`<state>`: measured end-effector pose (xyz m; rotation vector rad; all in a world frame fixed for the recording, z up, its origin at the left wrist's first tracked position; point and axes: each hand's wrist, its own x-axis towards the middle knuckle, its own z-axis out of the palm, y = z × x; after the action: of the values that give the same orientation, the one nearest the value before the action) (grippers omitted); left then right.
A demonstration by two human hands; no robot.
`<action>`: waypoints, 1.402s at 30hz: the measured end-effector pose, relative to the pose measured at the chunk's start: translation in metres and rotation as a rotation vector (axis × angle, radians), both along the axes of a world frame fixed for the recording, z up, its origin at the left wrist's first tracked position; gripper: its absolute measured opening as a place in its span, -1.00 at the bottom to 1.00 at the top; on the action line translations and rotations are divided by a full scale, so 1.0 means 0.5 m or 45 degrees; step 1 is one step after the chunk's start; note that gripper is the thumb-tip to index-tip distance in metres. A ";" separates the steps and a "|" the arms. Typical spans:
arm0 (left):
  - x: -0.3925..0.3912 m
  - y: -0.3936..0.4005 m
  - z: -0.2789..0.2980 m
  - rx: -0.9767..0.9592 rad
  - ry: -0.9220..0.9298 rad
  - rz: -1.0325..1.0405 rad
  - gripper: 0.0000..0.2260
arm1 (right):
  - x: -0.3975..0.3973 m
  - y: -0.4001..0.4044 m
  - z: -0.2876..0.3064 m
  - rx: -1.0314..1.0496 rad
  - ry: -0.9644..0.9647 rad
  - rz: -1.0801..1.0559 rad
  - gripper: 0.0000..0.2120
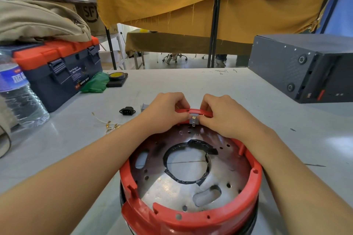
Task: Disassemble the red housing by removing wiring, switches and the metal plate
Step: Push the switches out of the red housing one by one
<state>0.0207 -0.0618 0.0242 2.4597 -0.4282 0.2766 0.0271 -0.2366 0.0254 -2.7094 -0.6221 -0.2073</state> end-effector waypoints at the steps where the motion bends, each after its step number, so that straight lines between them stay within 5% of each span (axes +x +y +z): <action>1: 0.000 0.000 0.000 -0.001 0.003 -0.001 -0.90 | 0.000 0.000 0.000 -0.006 -0.003 -0.006 -0.70; 42: -0.001 -0.011 -0.009 0.202 -0.107 -0.033 -0.90 | 0.016 0.003 -0.004 -0.081 0.038 0.053 -0.84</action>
<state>0.0201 -0.0675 0.0198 2.6019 -0.5364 0.3480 0.0353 -0.2351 0.0234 -2.7521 -0.6863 -0.1387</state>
